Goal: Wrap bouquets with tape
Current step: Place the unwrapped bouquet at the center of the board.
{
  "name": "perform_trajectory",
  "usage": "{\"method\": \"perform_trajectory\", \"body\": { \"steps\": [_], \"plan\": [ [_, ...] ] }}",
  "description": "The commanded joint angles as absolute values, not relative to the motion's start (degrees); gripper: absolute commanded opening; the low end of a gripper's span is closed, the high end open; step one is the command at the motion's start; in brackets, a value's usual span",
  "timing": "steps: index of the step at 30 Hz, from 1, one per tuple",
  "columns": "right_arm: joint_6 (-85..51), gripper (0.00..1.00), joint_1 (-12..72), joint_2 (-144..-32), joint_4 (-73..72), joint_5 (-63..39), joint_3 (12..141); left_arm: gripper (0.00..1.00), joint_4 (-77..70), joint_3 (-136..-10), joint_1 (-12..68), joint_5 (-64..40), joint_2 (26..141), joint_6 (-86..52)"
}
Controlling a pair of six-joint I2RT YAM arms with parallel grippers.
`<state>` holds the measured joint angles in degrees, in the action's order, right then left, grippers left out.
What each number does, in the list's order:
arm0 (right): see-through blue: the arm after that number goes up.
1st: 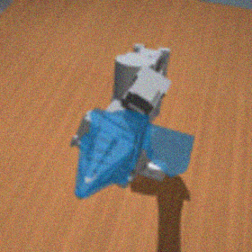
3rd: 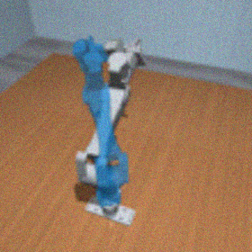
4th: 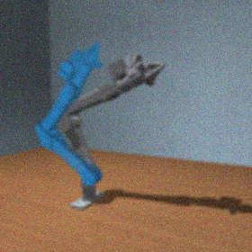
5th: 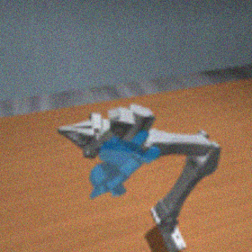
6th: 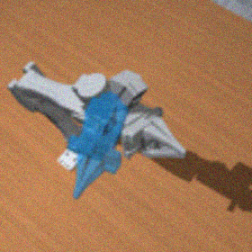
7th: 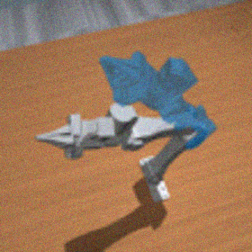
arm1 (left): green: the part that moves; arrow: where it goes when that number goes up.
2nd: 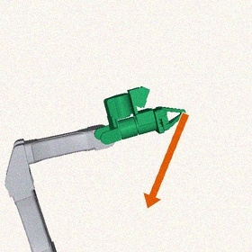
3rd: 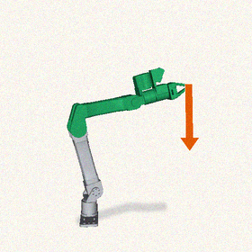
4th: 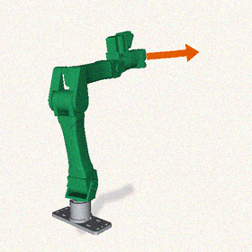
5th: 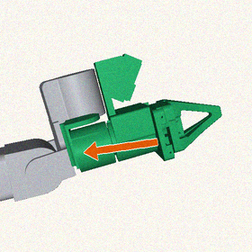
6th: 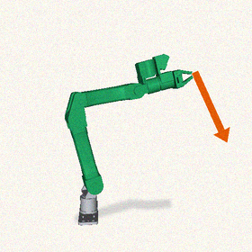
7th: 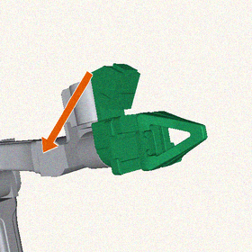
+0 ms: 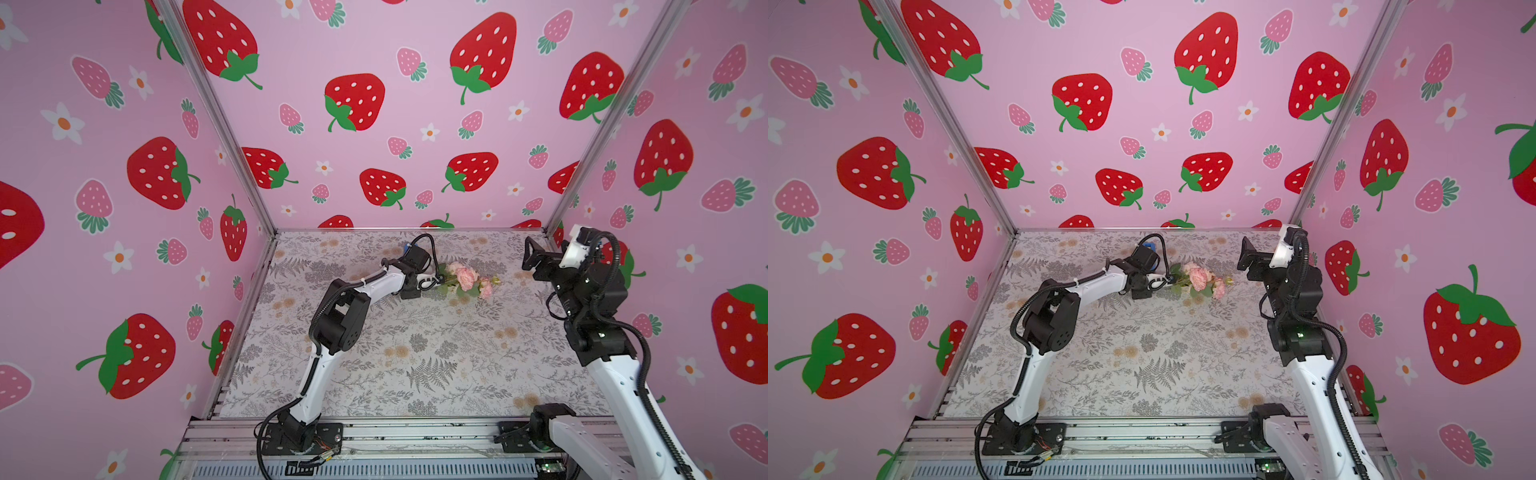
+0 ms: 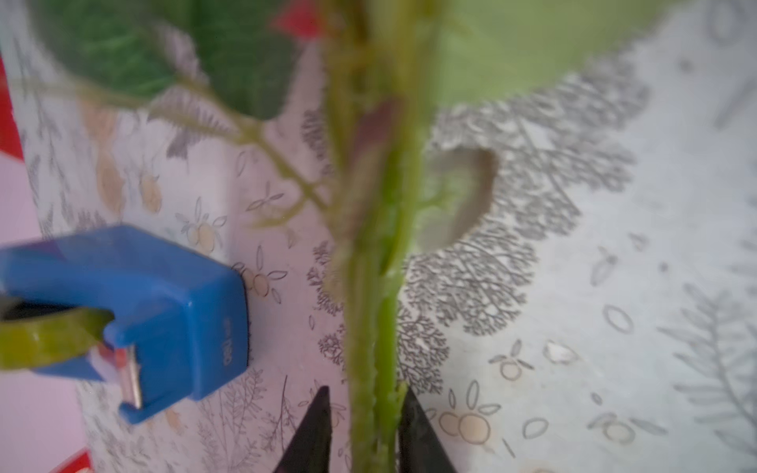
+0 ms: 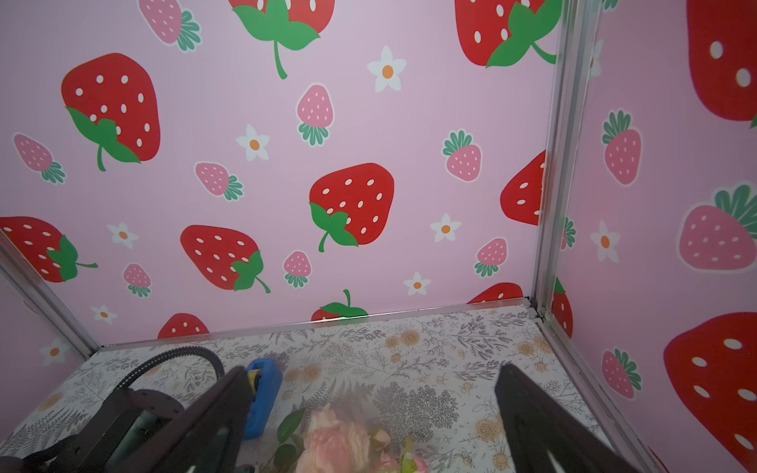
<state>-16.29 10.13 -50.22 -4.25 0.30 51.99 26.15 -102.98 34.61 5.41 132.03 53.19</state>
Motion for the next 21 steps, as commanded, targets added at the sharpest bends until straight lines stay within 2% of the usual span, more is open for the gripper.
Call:
{"method": "perform_trajectory", "body": {
  "steps": [1,4,7,14,21],
  "plan": [
    [-17.3,0.99,10.5,-51.4,-6.8,-2.4,51.7,0.51,27.4,-102.7,34.5,3.5,132.3,50.7],
    [-17.4,1.00,10.6,-55.1,-5.2,-3.5,54.0,0.65,26.7,-101.0,34.2,2.4,128.6,48.1],
    [-18.2,0.97,10.6,-59.3,-3.0,-5.8,57.7,0.70,27.2,-98.3,33.7,0.8,123.4,45.2],
    [-22.3,0.87,11.6,-72.1,-2.4,-16.3,66.3,0.73,24.1,-85.9,30.8,-4.2,107.2,36.4],
    [-24.2,0.66,16.8,-94.7,3.1,-28.2,83.4,0.73,20.0,-68.9,22.3,-14.9,91.9,29.5]
  ]
}}
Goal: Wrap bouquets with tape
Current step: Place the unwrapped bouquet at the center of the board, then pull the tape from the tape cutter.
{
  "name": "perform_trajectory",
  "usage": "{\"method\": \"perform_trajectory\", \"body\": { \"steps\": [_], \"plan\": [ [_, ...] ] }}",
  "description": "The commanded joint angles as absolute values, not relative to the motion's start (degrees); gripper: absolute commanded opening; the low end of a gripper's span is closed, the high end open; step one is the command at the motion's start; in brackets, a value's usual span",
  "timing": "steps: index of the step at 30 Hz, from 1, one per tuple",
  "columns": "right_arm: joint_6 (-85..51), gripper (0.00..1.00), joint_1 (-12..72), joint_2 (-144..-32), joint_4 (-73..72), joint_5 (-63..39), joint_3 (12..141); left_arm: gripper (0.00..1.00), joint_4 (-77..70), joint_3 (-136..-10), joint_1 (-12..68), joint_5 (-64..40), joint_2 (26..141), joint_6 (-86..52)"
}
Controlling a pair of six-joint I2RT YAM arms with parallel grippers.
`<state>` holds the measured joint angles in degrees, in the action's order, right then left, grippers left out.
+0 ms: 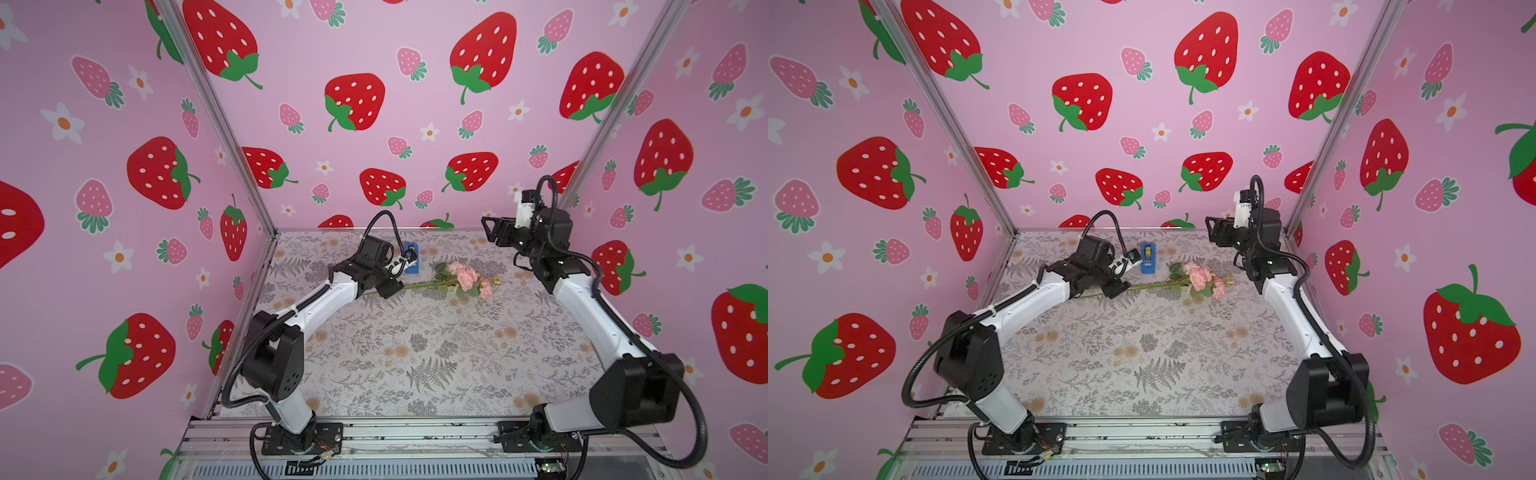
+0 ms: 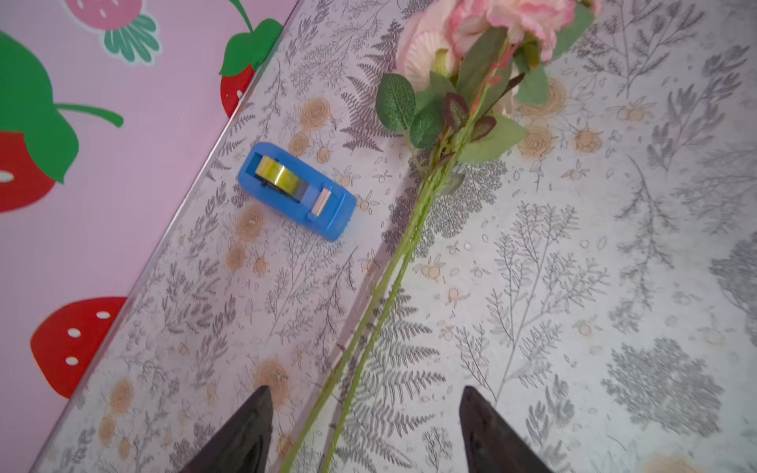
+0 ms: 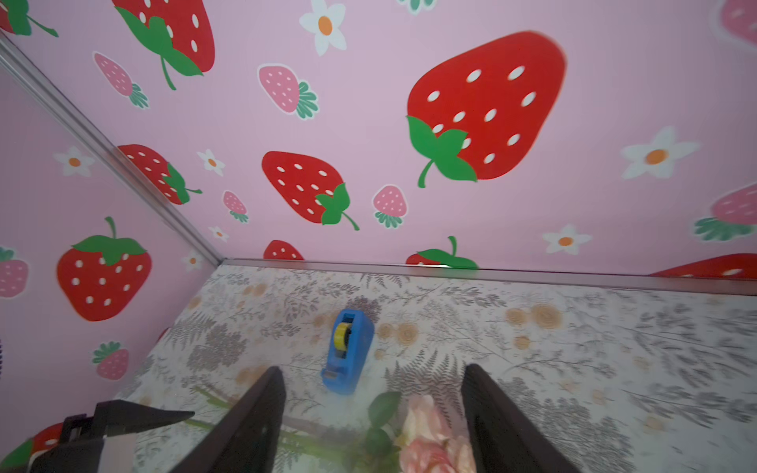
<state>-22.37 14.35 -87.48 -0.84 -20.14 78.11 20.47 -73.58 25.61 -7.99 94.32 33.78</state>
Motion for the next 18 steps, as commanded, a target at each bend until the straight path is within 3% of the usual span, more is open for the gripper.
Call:
{"method": "perform_trajectory", "body": {
  "steps": [1,8,18],
  "plan": [
    [-25.1,0.65,17.3,-97.3,4.0,-29.3,85.5,0.73,20.1,-67.3,21.0,-16.2,90.7,29.3],
    [-37.9,0.55,21.2,-117.9,5.6,-35.7,97.1,0.72,23.2,-61.7,15.6,-17.2,88.2,35.4],
    [-43.7,0.48,23.7,-134.0,10.0,-38.9,109.9,0.72,21.2,-63.8,14.4,-17.7,94.5,35.6]
  ]
}}
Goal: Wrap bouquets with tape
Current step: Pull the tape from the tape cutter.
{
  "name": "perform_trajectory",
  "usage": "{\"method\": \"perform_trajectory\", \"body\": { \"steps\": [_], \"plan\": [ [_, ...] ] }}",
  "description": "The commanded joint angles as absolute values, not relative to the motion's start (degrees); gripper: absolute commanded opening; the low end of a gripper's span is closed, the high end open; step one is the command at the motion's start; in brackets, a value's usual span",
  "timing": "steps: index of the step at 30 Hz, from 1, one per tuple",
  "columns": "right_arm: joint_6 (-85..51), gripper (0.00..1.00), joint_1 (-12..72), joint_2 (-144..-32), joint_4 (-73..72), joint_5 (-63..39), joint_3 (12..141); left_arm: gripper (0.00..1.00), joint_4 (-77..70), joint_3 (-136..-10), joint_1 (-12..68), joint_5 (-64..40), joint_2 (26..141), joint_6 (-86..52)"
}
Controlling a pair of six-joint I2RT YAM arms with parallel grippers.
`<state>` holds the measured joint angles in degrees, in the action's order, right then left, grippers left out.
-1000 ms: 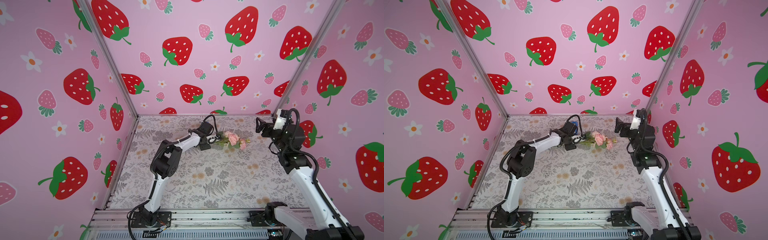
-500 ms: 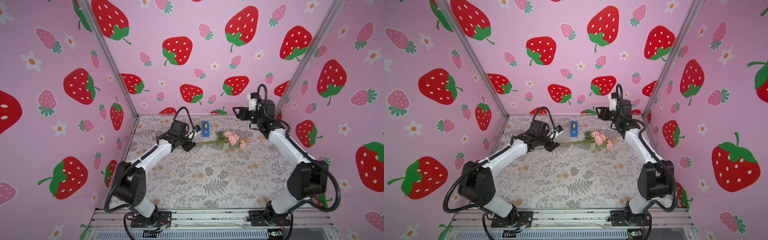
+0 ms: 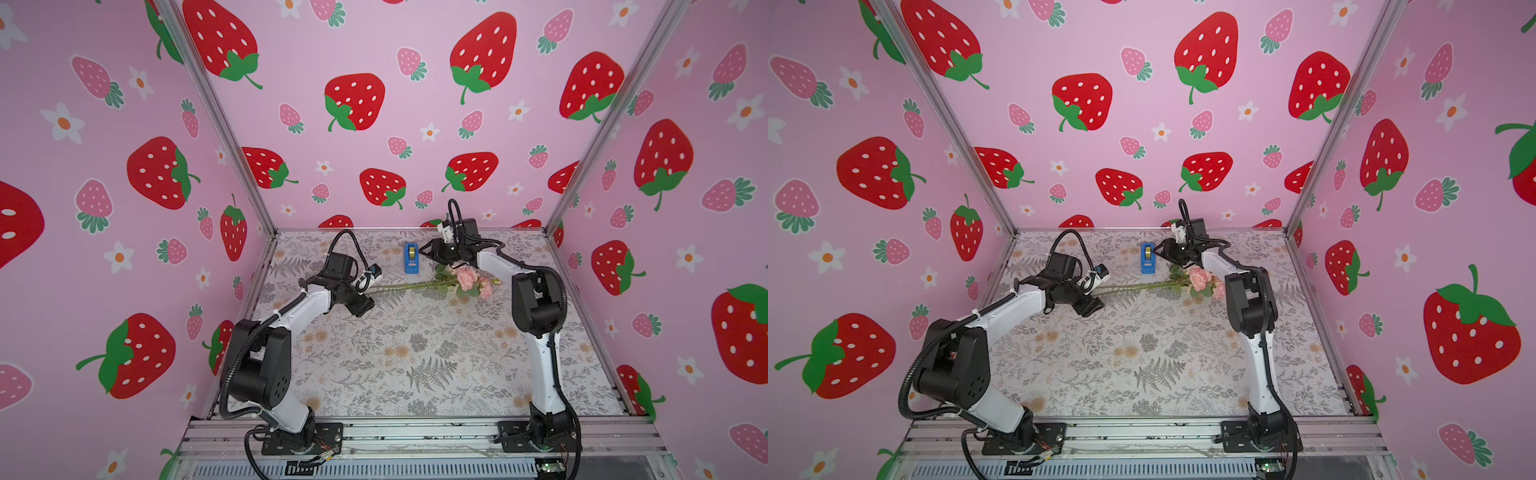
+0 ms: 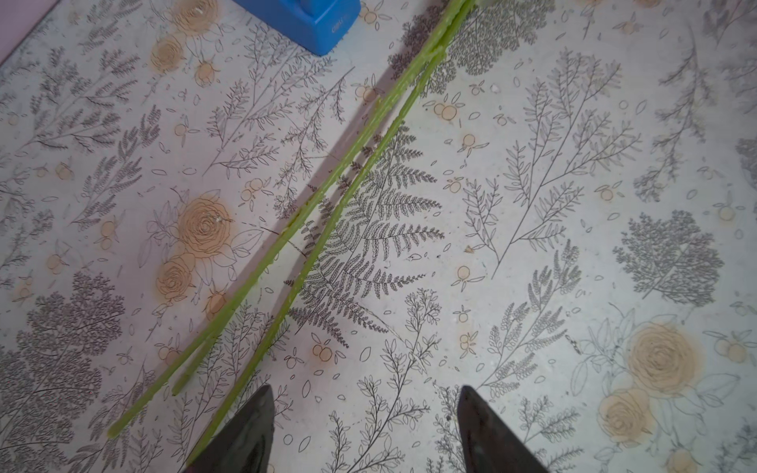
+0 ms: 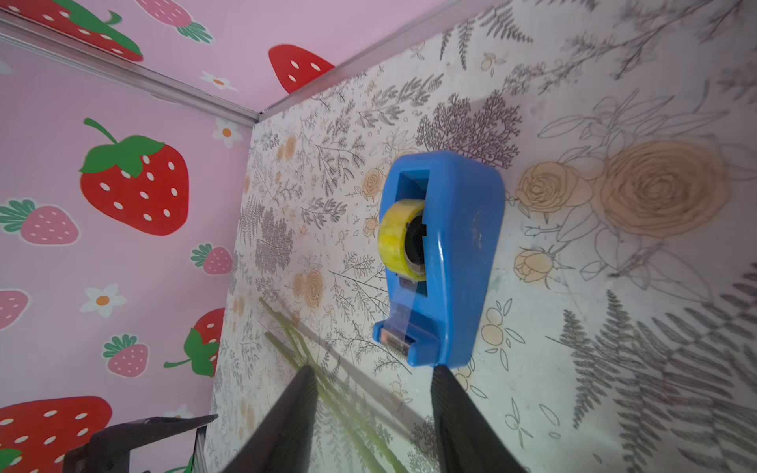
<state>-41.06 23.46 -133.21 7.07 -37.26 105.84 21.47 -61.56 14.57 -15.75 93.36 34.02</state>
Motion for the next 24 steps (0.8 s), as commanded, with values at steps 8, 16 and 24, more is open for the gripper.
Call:
{"method": "perform_trajectory", "body": {
  "steps": [8,16,24],
  "plan": [
    [-45.5,0.44,24.2,-139.6,11.1,-38.7,114.5,0.72,21.1,-64.4,14.0,-17.1,97.1,38.3],
    [-46.2,0.40,25.2,-143.6,12.7,-39.9,118.0,0.72,21.8,-64.6,13.8,-17.8,97.6,39.5],
    [-48.4,0.40,26.0,-145.0,10.4,-40.0,118.1,0.72,22.6,-63.9,13.8,-17.6,96.5,40.5]
  ]
}}
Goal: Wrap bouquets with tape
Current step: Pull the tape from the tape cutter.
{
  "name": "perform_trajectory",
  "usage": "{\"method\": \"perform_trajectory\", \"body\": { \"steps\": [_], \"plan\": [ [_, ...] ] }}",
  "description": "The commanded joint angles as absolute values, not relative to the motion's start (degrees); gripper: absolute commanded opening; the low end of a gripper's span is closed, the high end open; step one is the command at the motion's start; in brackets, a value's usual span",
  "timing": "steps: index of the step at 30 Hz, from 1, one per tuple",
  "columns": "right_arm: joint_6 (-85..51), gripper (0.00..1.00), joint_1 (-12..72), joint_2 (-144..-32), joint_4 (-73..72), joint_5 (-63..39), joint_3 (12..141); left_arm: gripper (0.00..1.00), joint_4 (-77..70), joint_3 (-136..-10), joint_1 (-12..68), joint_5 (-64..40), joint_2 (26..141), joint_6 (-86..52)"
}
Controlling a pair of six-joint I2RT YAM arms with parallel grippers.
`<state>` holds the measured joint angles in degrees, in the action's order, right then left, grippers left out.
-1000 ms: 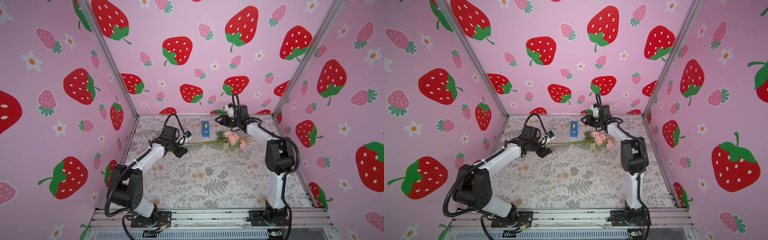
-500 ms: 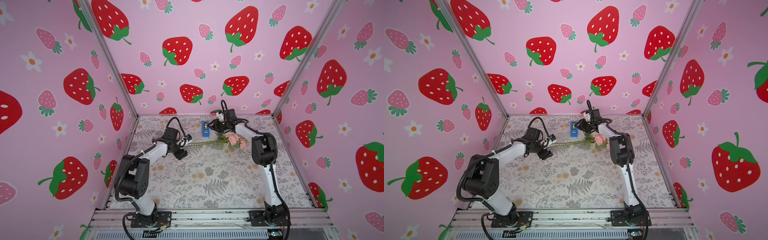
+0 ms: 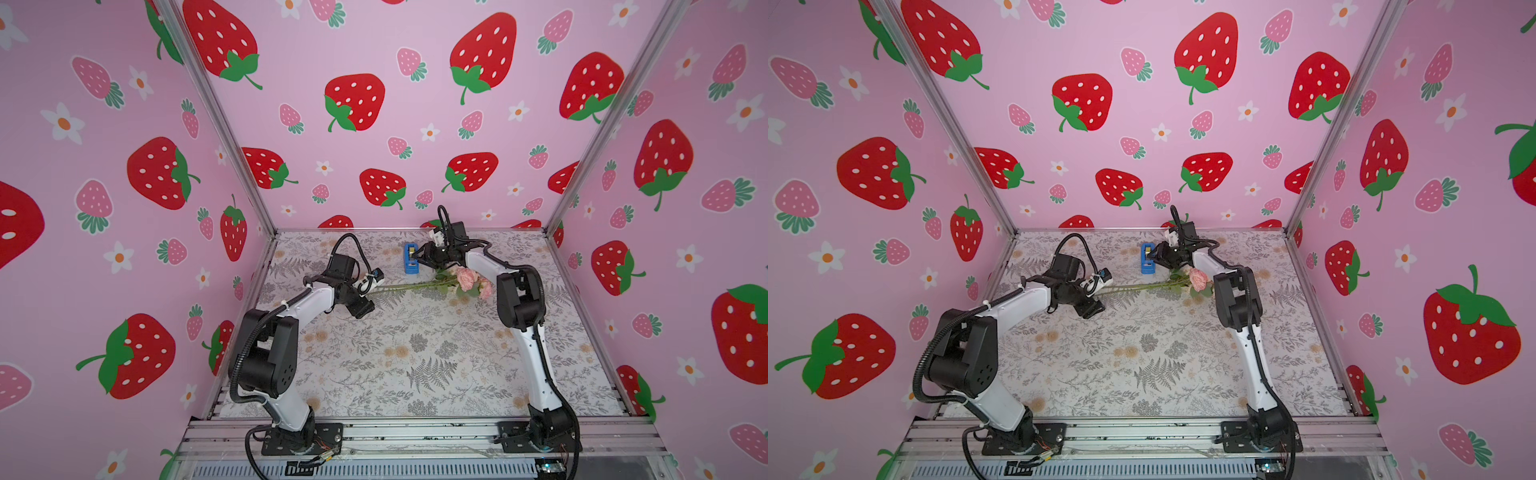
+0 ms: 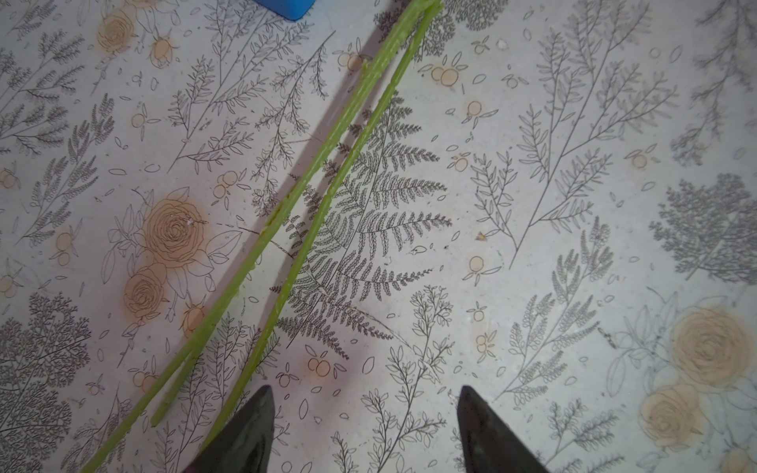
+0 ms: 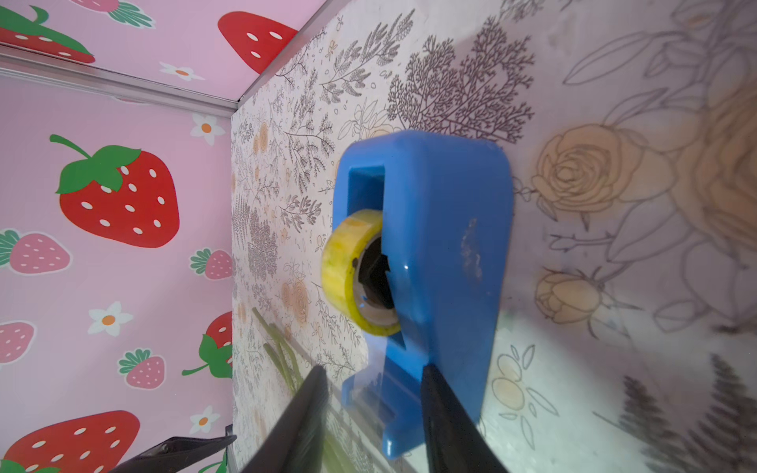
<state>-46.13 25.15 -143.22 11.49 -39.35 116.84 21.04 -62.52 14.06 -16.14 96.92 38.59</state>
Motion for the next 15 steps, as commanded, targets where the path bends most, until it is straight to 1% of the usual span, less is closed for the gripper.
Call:
{"method": "perform_trajectory", "body": {
  "steps": [1,8,15],
  "plan": [
    [-48.8,0.39,26.1,-145.2,10.0,-40.0,118.1,0.72,22.8,-63.9,13.8,-17.5,96.4,40.8],
    [-49.1,0.34,26.5,-146.4,10.3,-40.2,118.4,0.72,23.3,-63.4,13.8,-17.2,96.2,41.2],
    [-49.9,0.33,26.5,-147.4,10.1,-40.5,118.5,0.72,23.6,-63.1,13.8,-17.0,96.0,42.0]
  ]
}}
